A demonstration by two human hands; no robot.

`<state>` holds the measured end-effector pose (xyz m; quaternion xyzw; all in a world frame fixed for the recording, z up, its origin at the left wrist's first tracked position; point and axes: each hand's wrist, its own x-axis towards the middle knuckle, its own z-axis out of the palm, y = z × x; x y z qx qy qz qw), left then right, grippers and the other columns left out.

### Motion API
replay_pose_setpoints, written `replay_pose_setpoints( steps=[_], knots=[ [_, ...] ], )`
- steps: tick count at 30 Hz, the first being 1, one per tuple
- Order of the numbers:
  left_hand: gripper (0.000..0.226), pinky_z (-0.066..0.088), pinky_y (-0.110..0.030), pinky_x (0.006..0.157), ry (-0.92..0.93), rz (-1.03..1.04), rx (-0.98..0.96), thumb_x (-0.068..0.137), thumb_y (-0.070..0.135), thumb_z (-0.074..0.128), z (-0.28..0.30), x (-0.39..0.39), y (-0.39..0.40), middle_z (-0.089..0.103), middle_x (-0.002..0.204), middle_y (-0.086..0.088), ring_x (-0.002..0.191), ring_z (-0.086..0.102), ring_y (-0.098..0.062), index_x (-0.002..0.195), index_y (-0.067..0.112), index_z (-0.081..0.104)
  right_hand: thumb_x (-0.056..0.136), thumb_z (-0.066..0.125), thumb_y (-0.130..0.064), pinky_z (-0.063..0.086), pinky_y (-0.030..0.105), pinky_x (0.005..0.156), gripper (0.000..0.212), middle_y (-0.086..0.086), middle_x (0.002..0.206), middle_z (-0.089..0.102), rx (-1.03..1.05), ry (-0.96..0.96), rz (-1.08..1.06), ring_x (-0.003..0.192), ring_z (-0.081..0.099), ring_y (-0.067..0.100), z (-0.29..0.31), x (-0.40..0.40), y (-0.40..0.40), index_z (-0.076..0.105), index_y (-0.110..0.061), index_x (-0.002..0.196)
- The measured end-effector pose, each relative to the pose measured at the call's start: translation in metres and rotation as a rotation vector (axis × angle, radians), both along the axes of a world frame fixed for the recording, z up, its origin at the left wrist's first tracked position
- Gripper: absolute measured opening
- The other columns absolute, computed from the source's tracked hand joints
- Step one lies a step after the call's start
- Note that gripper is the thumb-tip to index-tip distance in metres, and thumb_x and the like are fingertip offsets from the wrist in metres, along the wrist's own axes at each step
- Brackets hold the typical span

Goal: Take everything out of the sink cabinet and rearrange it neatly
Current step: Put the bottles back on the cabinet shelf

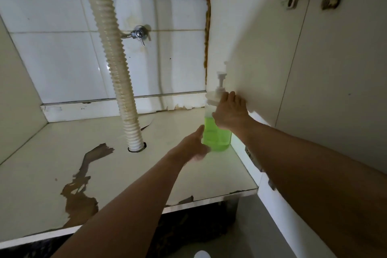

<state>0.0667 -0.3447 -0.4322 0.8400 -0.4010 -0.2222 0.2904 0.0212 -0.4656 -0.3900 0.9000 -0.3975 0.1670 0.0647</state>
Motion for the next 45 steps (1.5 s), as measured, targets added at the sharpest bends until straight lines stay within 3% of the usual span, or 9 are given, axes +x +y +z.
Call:
replay_pose_setpoints(
  steps=[3,8,10,15,20,24,30,37,45],
  knots=[
    [0.069,0.036,-0.037,0.110,-0.075,0.039,-0.008,0.095,0.018,0.050,0.003,-0.006,0.041,0.037,0.151,-0.002,0.135,0.040,-0.024,0.152,0.029,0.012,0.089,0.052,-0.015,0.019,0.039,0.117,0.068,0.022,0.151,0.019,0.190,-0.261,0.119,0.139,0.022,0.036,-0.006,-0.022,0.033,0.018,0.003,0.145],
    [0.044,0.038,-0.024,0.101,-0.206,0.034,-0.037,0.096,0.013,0.046,0.000,-0.041,0.120,0.062,0.127,-0.001,0.121,0.054,-0.020,0.139,0.019,0.042,0.088,0.056,-0.005,0.027,0.013,0.097,0.049,0.011,0.136,0.041,0.522,-0.767,0.295,0.128,0.040,0.023,-0.032,-0.096,0.121,0.040,-0.003,0.134],
    [0.037,0.040,-0.022,0.096,-0.196,0.022,-0.017,0.094,0.008,0.045,-0.002,-0.057,0.145,0.066,0.120,-0.002,0.115,0.057,-0.018,0.129,0.017,0.053,0.086,0.054,-0.001,0.032,0.015,0.089,0.042,0.010,0.126,0.050,0.593,-0.815,0.285,0.117,0.049,0.022,-0.048,-0.121,0.139,0.047,-0.003,0.128],
    [0.048,0.044,-0.027,0.096,-0.215,-0.041,0.286,0.086,0.012,0.057,-0.036,-0.088,0.193,0.058,0.129,-0.005,0.117,0.054,-0.022,0.133,0.013,0.049,0.085,0.052,0.000,0.043,0.018,0.083,0.038,0.008,0.120,0.057,0.739,-0.291,0.323,0.108,0.056,0.020,-0.087,-0.171,0.157,0.051,-0.006,0.123],
    [0.079,0.048,-0.034,0.094,-0.231,-0.069,0.507,0.070,0.040,0.080,-0.095,-0.108,0.222,0.052,0.133,-0.008,0.118,0.053,-0.025,0.134,0.015,0.041,0.079,0.071,-0.010,0.047,0.025,0.089,0.075,0.010,0.140,0.046,1.028,0.130,0.287,0.117,0.052,0.020,-0.099,-0.198,0.165,0.031,-0.014,0.143],
    [0.100,0.044,-0.034,0.101,-0.211,-0.057,0.474,0.068,0.046,0.079,-0.120,-0.115,0.221,0.041,0.145,-0.008,0.129,0.045,-0.026,0.146,0.015,0.024,0.076,0.076,-0.021,0.044,0.028,0.097,0.089,0.010,0.147,0.040,1.051,0.163,0.296,0.127,0.047,0.022,-0.110,-0.203,0.169,0.023,-0.016,0.148],
    [0.094,0.050,-0.036,0.091,-0.156,-0.026,0.415,0.069,0.043,0.081,-0.134,-0.107,0.209,0.050,0.133,-0.012,0.115,0.054,-0.028,0.141,0.014,0.029,0.074,0.077,-0.015,0.040,0.031,0.104,0.104,0.006,0.154,0.031,1.000,0.135,0.344,0.137,0.036,0.025,-0.127,-0.189,0.178,0.008,-0.022,0.151],
    [0.089,0.052,-0.037,0.086,-0.194,-0.003,0.338,0.069,0.031,0.082,-0.151,-0.106,0.208,0.054,0.125,-0.013,0.109,0.057,-0.029,0.138,0.013,0.028,0.074,0.072,-0.010,0.052,0.033,0.086,0.073,0.000,0.117,0.056,0.949,0.099,0.401,0.101,0.058,0.018,-0.147,-0.176,0.190,0.032,-0.029,0.133],
    [0.081,0.048,-0.034,0.082,-0.221,0.004,0.322,0.076,0.024,0.075,-0.143,-0.117,0.217,0.053,0.127,-0.013,0.110,0.056,-0.029,0.139,0.013,0.026,0.075,0.075,-0.019,0.035,0.010,0.053,0.051,-0.005,0.100,0.057,0.827,-0.001,0.358,0.084,0.055,0.009,-0.153,-0.183,0.204,0.045,-0.019,0.116]
  ],
)
